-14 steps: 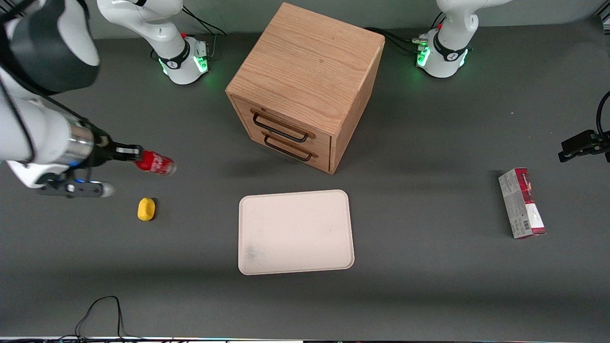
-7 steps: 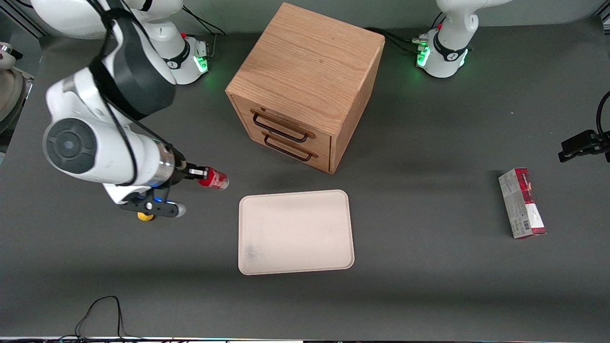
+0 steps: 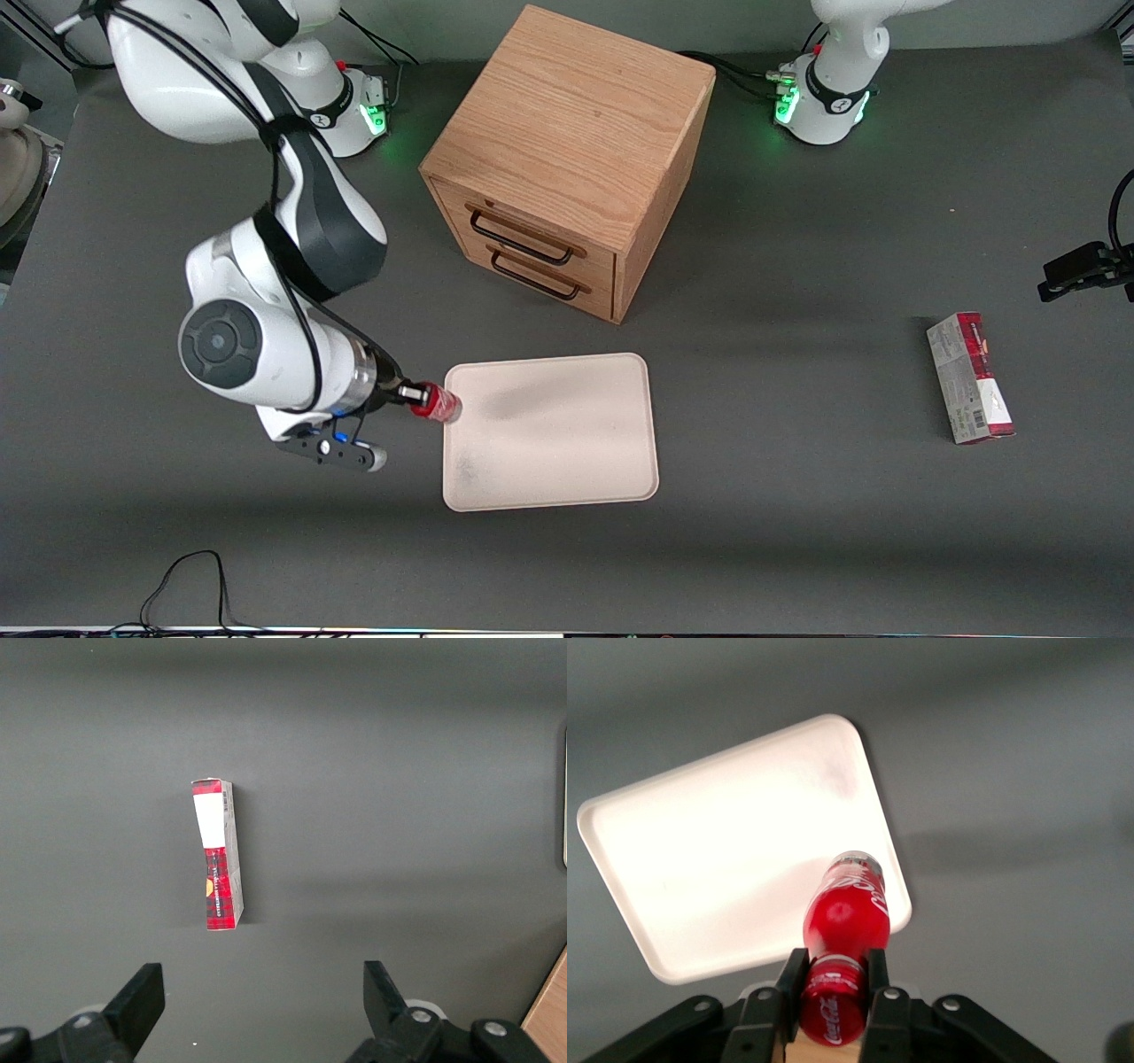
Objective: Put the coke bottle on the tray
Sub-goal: 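Carry the bottle with the right gripper over the white tray, then lower the bottle onto the tray and open the right gripper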
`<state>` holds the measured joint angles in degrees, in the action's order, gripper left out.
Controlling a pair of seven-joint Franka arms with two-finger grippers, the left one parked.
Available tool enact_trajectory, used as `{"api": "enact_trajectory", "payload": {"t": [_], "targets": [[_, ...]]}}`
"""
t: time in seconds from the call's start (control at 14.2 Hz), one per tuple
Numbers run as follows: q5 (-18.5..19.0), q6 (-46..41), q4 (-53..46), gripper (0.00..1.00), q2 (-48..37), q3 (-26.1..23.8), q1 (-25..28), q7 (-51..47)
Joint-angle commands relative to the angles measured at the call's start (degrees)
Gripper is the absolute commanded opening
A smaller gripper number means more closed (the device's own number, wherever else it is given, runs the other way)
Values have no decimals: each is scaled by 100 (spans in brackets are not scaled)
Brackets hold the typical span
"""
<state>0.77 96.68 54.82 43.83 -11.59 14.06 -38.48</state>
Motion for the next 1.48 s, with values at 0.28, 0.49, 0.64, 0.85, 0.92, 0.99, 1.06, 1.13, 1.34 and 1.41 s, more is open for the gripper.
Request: {"api": "enact_trajectory", "payload": {"t": [0.28, 0.49, 0.64, 0.85, 0.92, 0.99, 1.06, 1.13, 1.34, 1.41], "targets": [[301, 693, -437, 0, 661, 69, 106, -388], [608, 984, -437, 0, 890, 69, 228, -599], [618, 1089, -437, 0, 943, 69, 229, -635], [626, 1151, -437, 0, 970, 69, 229, -635], [626, 1169, -428, 0, 970, 69, 229, -635], [626, 1177, -428, 0, 970, 77, 229, -635], [626, 1204, -428, 0, 970, 78, 229, -643], [626, 1213, -428, 10, 987, 78, 246, -643], [722, 1213, -428, 69, 1014, 78, 255, -652], [836, 1239, -419, 90, 1023, 78, 299, -644]]}}
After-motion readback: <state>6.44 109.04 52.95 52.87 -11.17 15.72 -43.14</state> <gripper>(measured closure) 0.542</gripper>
